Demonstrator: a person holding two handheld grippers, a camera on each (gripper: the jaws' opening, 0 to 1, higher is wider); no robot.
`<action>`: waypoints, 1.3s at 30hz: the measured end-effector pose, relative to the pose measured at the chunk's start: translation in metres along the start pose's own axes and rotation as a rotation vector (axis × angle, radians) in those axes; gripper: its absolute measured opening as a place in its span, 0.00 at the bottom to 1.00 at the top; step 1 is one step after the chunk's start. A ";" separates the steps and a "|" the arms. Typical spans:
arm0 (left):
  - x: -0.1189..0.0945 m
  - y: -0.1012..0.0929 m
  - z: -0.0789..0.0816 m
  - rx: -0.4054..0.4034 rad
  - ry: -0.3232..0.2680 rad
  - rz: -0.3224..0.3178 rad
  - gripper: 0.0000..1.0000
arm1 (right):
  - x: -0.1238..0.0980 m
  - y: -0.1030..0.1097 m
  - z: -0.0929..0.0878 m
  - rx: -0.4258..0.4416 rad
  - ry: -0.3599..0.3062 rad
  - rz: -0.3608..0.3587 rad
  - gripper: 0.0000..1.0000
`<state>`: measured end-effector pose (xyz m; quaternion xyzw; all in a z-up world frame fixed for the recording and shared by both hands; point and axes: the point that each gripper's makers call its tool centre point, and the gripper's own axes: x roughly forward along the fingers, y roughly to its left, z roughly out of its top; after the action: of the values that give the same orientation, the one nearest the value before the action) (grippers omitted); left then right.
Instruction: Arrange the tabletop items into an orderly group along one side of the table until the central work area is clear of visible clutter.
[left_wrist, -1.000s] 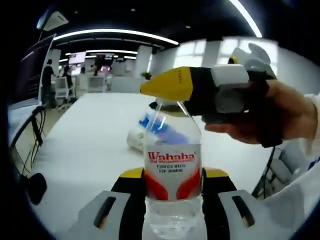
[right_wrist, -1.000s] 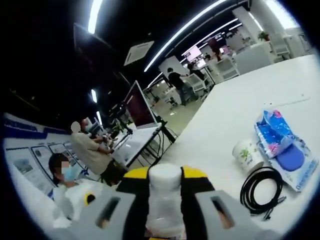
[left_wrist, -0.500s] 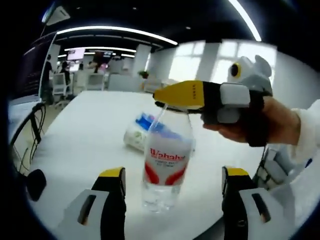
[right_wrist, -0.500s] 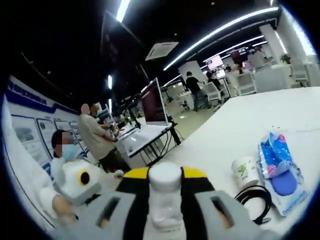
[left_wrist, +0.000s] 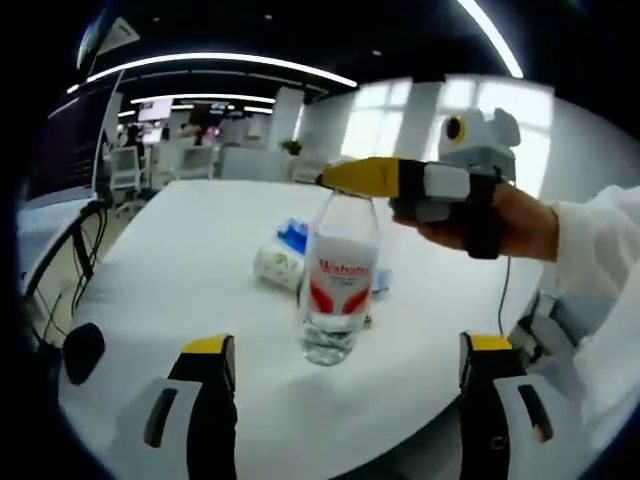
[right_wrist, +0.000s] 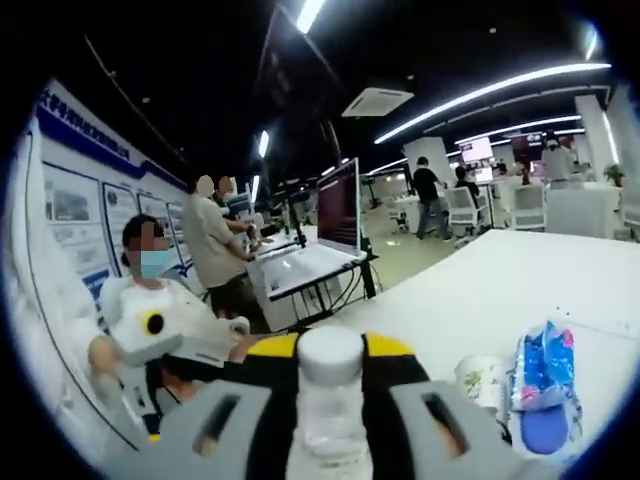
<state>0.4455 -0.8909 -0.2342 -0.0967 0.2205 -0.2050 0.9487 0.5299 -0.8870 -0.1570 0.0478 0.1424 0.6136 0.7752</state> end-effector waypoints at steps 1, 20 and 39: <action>-0.002 0.000 -0.001 0.004 -0.006 0.008 0.91 | 0.001 -0.001 -0.001 -0.011 0.008 0.006 0.20; -0.008 0.003 0.002 0.060 -0.136 0.085 0.89 | 0.029 -0.025 -0.007 -0.091 0.092 0.077 0.21; -0.008 0.020 0.000 0.159 -0.132 0.196 0.86 | 0.072 -0.060 0.000 -0.158 0.088 0.045 0.21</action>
<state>0.4459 -0.8691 -0.2362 -0.0126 0.1491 -0.1211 0.9813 0.6009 -0.8318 -0.1834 -0.0373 0.1263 0.6418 0.7554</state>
